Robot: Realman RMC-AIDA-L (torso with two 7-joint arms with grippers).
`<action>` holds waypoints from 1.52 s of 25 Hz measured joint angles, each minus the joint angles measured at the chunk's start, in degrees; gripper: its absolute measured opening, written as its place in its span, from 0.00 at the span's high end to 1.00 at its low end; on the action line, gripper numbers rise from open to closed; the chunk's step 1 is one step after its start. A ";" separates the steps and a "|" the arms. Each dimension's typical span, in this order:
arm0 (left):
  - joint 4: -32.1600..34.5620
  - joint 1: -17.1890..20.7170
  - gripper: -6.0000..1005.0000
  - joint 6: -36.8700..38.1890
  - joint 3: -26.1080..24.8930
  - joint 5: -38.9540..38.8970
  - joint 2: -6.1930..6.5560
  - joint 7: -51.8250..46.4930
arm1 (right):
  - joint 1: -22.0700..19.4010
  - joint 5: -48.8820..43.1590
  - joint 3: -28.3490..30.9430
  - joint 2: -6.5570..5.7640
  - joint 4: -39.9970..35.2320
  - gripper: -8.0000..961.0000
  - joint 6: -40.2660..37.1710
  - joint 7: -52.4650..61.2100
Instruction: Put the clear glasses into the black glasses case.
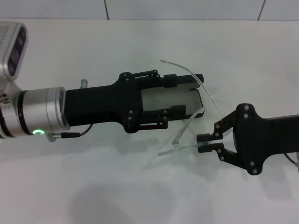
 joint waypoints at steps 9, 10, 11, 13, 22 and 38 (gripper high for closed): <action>-0.07 -0.98 0.27 0.53 1.41 0.26 -0.14 -0.17 | 0.00 -0.32 -0.06 0.00 0.07 0.92 0.23 0.00; -0.06 -1.03 0.27 0.55 2.13 0.26 -0.15 -0.17 | 0.00 -0.34 -0.07 0.00 0.11 0.92 0.25 0.00; -0.06 -1.04 0.27 0.55 2.21 0.26 -0.15 -0.17 | 0.04 -0.36 -0.08 0.00 0.25 0.92 0.28 0.00; 0.02 -1.24 0.27 0.56 2.92 0.34 -0.16 -0.18 | 0.21 -0.40 -0.02 0.00 0.57 0.92 0.35 0.00; -0.06 -1.07 0.27 0.60 1.97 -0.43 -0.11 -0.03 | 0.15 -0.49 0.07 -0.10 0.80 0.92 -0.05 -0.62; 0.45 1.70 0.28 -6.21 -2.62 0.31 1.39 1.49 | 0.12 8.84 -4.26 0.19 2.94 0.92 -10.69 -8.74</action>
